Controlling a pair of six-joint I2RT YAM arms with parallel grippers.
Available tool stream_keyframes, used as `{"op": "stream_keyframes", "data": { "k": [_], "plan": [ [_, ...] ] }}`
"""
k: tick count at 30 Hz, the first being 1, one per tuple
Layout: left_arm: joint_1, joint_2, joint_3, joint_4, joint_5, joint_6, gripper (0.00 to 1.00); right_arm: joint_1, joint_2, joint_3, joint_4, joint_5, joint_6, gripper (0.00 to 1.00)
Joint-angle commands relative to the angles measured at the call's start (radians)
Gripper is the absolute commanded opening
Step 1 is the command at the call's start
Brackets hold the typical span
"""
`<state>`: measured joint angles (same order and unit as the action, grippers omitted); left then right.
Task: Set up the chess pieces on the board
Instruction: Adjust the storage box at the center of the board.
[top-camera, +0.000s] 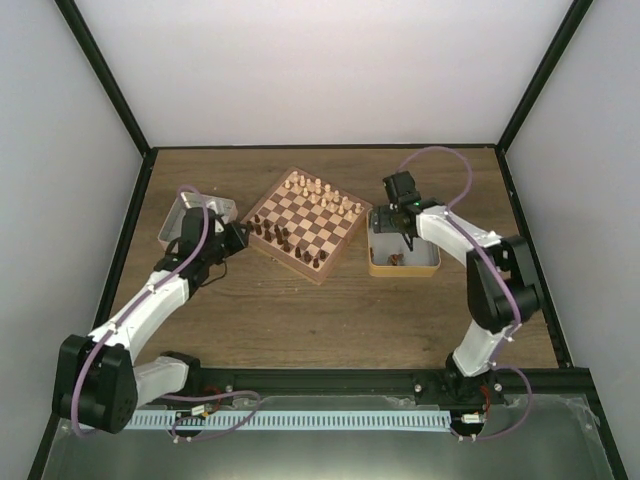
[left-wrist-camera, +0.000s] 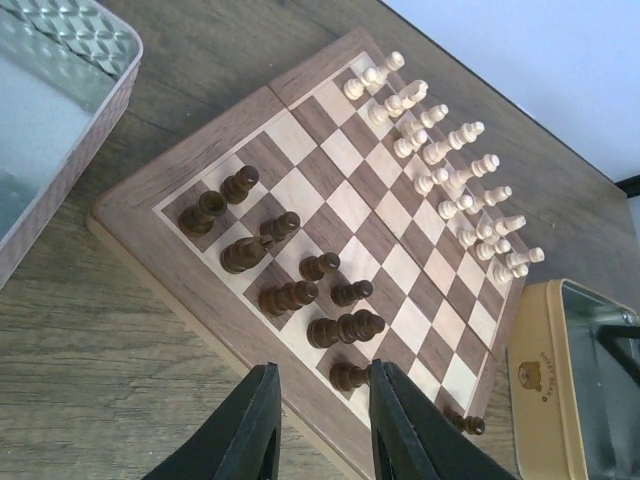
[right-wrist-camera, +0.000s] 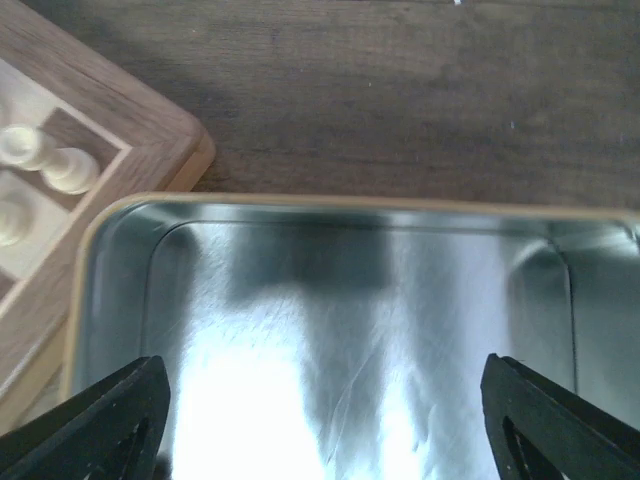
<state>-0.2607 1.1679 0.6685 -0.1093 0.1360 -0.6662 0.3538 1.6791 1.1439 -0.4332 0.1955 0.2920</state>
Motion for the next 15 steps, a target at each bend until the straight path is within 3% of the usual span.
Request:
{"op": "stream_keyframes", "data": {
  "k": [1,6,15],
  "plan": [
    [-0.002,-0.030,0.054,-0.081,0.000,0.083,0.28,-0.014,0.099,0.120,-0.020,0.132,-0.227,0.89],
    [0.000,-0.039,0.069,-0.109,-0.029,0.116,0.31,-0.019,0.127,0.122,0.076,0.141,-0.428,0.91],
    [0.000,-0.026,0.073,-0.106,-0.026,0.125,0.31,-0.081,0.152,0.103,0.154,-0.078,-0.689,0.86]
  ]
}}
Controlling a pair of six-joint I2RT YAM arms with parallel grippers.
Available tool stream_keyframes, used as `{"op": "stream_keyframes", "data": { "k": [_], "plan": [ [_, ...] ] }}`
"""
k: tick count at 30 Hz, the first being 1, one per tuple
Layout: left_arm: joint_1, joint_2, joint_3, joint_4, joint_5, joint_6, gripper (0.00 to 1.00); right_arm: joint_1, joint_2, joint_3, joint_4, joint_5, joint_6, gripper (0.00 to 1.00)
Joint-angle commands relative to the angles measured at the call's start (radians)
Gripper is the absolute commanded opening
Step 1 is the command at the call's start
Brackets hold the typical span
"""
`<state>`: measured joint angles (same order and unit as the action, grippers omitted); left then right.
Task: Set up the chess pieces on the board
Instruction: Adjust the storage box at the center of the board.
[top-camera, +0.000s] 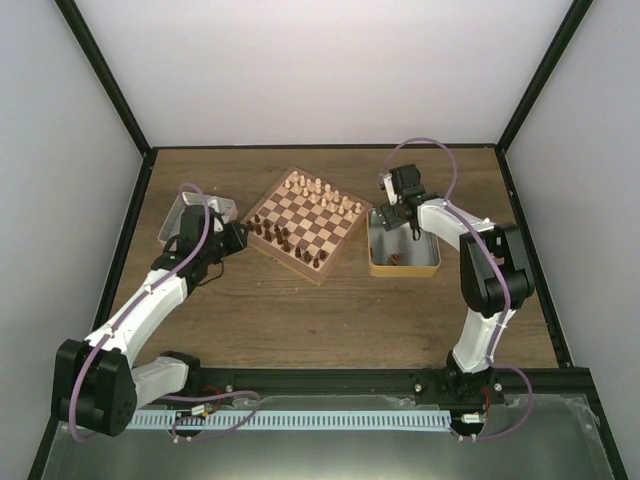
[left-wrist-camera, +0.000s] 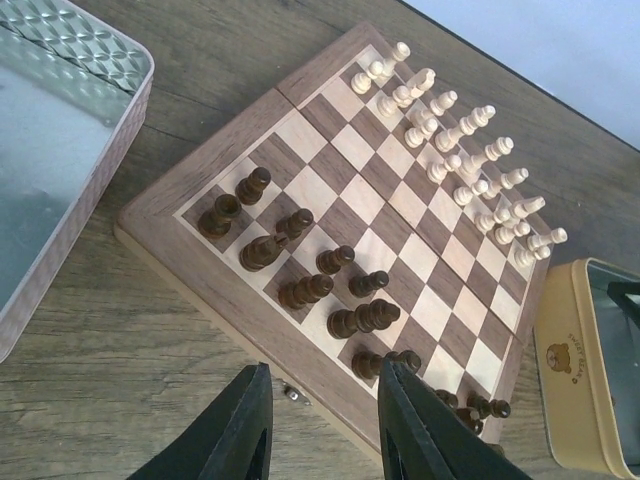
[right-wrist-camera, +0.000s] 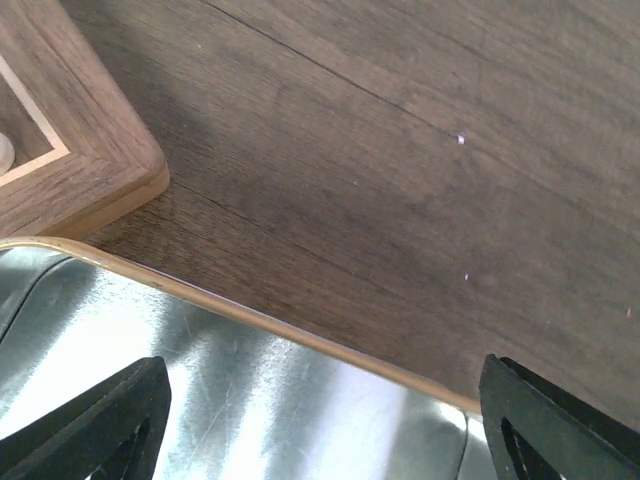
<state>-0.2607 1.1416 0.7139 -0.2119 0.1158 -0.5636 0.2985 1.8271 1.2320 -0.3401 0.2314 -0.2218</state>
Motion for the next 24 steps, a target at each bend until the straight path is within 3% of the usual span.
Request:
{"op": "stream_keyframes", "data": {
  "k": [1,5,13,24],
  "plan": [
    [0.000,0.002,0.028,-0.002,-0.005,0.023,0.32,-0.026,-0.003,0.005,0.079,-0.134,-0.205,0.86],
    [0.000,0.018,0.036,-0.002,0.003,0.025,0.31,-0.040,0.004,0.001,0.105,-0.186,-0.285,0.85],
    [0.000,0.023,0.038,-0.001,0.012,0.021,0.31,-0.099,0.054,0.071,-0.002,-0.353,-0.360,0.78],
    [0.001,0.013,0.031,-0.003,0.004,0.022,0.31,-0.120,0.137,0.131,-0.020,-0.289,-0.329,0.70]
  ]
}}
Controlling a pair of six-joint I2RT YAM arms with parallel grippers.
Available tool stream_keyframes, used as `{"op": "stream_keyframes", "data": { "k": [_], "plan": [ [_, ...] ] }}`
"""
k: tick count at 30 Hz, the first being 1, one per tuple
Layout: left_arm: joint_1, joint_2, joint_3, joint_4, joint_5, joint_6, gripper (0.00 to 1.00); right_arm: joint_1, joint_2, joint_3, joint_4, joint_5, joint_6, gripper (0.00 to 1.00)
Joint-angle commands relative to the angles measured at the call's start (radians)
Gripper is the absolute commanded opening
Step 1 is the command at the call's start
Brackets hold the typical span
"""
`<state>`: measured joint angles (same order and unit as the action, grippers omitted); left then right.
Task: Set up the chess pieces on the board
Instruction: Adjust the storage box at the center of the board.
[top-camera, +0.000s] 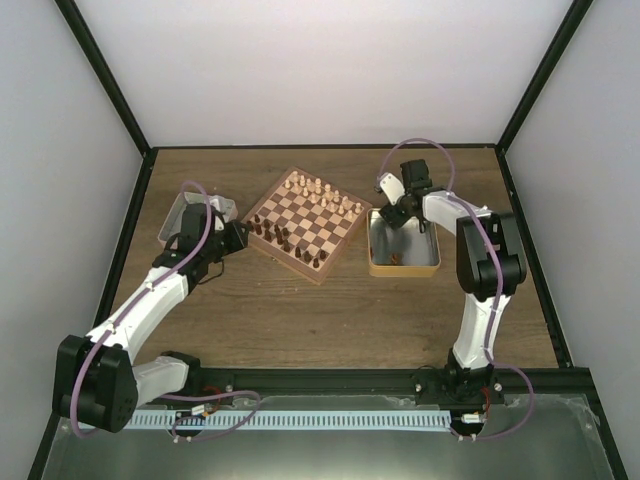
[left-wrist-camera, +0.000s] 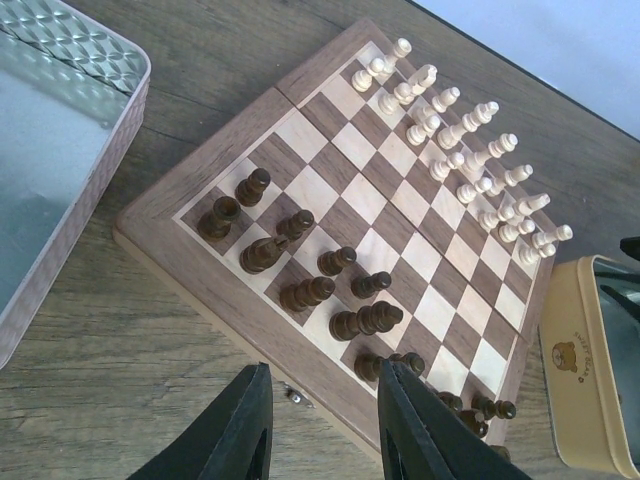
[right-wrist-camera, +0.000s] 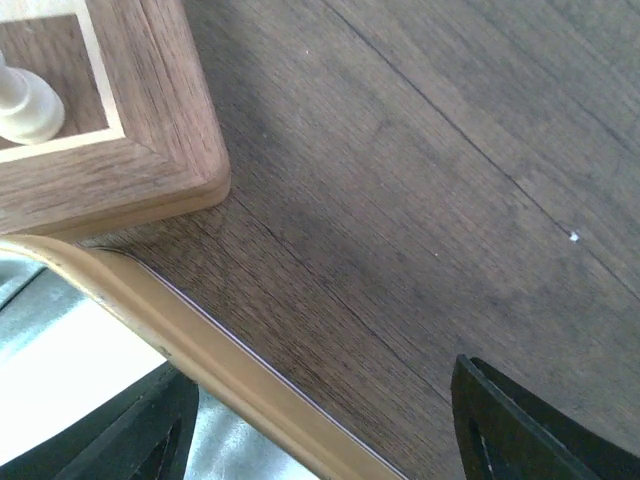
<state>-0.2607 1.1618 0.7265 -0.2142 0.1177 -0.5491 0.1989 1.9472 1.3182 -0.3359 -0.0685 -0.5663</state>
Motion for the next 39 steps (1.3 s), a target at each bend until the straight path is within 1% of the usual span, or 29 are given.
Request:
{"op": "stream_keyframes", "data": {
  "k": [1,3,5,6,9,14,18,24,27,31,36,39],
  "plan": [
    [0.000,-0.009,0.019,0.001,0.001,0.008,0.31,-0.022,0.015,0.041,-0.025,0.011,0.021,0.68],
    [0.000,-0.011,0.020,0.000,0.000,0.012,0.31,-0.024,0.020,0.038,-0.046,0.013,0.026,0.58],
    [0.000,-0.010,0.020,0.001,0.001,0.011,0.31,-0.025,0.027,0.041,-0.065,0.050,0.040,0.48],
    [0.000,-0.008,0.020,0.001,0.000,0.012,0.31,-0.028,0.028,0.040,-0.076,0.066,0.048,0.44],
    [0.000,-0.008,0.018,0.004,0.003,0.012,0.31,-0.044,0.016,0.029,-0.110,0.091,0.086,0.39],
    [0.000,-0.007,0.010,0.015,0.012,0.011,0.31,-0.065,-0.029,-0.009,-0.148,0.117,0.159,0.38],
    [0.000,-0.004,0.009,0.023,0.020,0.012,0.31,-0.081,-0.067,-0.052,-0.169,0.154,0.228,0.32],
    [0.000,0.000,0.010,0.033,0.032,0.017,0.31,-0.132,-0.106,-0.083,-0.220,0.209,0.427,0.25],
    [0.000,0.003,0.011,0.036,0.039,0.019,0.31,-0.156,-0.124,-0.092,-0.245,0.244,0.570,0.26],
    [0.000,0.004,0.010,0.038,0.046,0.023,0.31,-0.175,-0.140,-0.140,-0.256,0.268,0.750,0.31],
    [0.000,0.000,0.012,0.039,0.045,0.027,0.31,-0.188,-0.145,-0.191,-0.280,0.300,0.954,0.30],
    [0.000,-0.006,0.009,0.041,0.043,0.026,0.31,-0.199,-0.169,-0.220,-0.286,0.333,1.048,0.30]
  ]
}}
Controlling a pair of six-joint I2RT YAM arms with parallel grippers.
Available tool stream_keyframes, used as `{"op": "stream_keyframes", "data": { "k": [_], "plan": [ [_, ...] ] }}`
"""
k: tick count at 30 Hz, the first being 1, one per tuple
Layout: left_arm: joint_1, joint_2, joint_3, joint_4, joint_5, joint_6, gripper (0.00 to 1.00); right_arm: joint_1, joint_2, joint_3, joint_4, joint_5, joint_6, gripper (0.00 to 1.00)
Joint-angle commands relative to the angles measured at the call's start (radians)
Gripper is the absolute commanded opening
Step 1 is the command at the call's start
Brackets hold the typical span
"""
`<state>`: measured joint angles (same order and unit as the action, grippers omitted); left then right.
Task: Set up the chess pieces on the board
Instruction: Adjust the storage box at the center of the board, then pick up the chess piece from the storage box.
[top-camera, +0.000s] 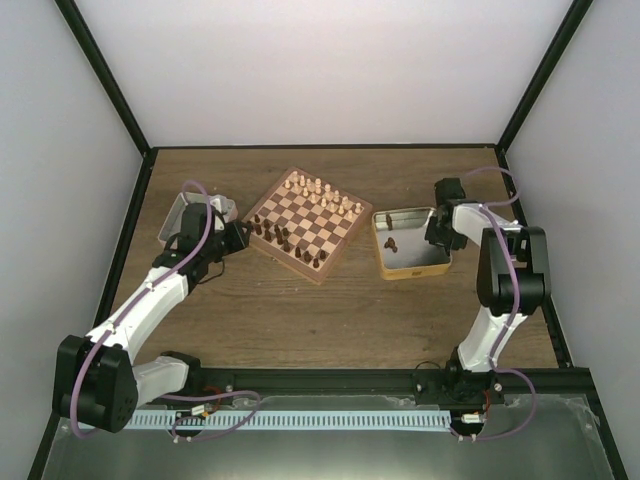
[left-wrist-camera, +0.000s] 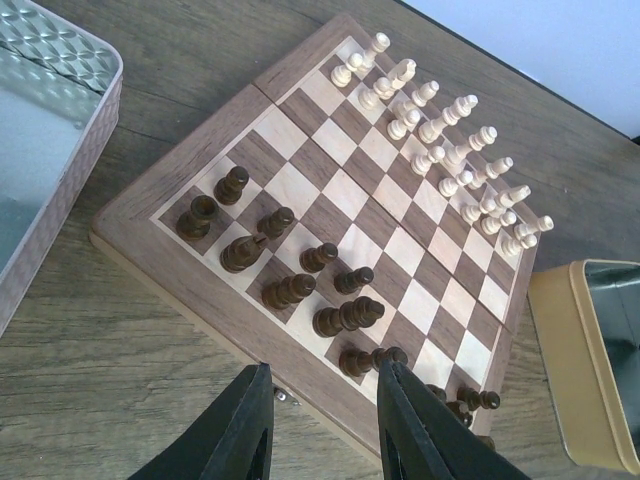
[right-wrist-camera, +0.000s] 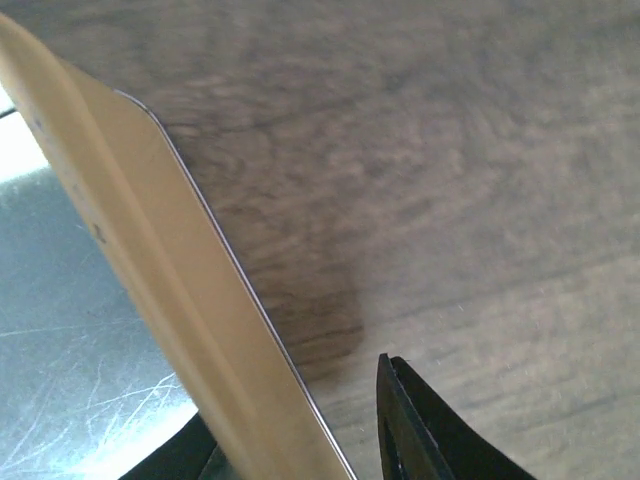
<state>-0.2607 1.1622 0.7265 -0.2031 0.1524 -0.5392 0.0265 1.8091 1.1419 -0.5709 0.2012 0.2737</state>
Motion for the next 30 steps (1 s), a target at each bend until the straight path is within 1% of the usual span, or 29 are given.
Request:
{"op": "stream_keyframes", "data": {
  "k": [1,4,6,13,15,17,21,23,26,30],
  "plan": [
    [0.000,-0.008,0.008,0.030,0.009,0.015,0.31,-0.028,-0.045,-0.059,-0.048,0.074,0.235,0.30],
    [0.000,-0.012,0.005,0.030,0.007,0.015,0.31,-0.030,-0.092,-0.096,-0.040,0.082,0.285,0.33],
    [0.000,-0.013,0.005,0.030,0.007,0.015,0.31,-0.030,-0.122,-0.112,-0.026,0.059,0.281,0.39],
    [0.000,-0.029,0.005,0.034,0.006,0.020,0.32,-0.013,-0.274,-0.061,-0.034,-0.046,0.176,0.54],
    [0.000,-0.038,0.002,0.040,0.005,0.019,0.33,0.023,-0.325,-0.053,-0.024,-0.067,0.127,0.60],
    [0.000,-0.041,-0.002,0.048,0.012,0.021,0.33,0.082,-0.356,-0.066,0.004,-0.106,0.073,0.62],
    [0.000,-0.050,-0.010,0.067,0.032,0.020,0.34,0.167,-0.317,-0.079,0.012,-0.200,0.044,0.61],
    [0.000,-0.053,-0.010,0.071,0.039,0.019,0.35,0.190,-0.276,-0.095,0.028,-0.218,0.044,0.58],
    [-0.002,-0.053,-0.016,0.074,0.047,0.017,0.35,0.212,-0.211,-0.108,0.042,-0.237,0.045,0.48],
    [0.000,-0.052,-0.023,0.079,0.050,0.012,0.35,0.227,-0.158,-0.117,0.064,-0.236,0.047,0.44]
  ]
}}
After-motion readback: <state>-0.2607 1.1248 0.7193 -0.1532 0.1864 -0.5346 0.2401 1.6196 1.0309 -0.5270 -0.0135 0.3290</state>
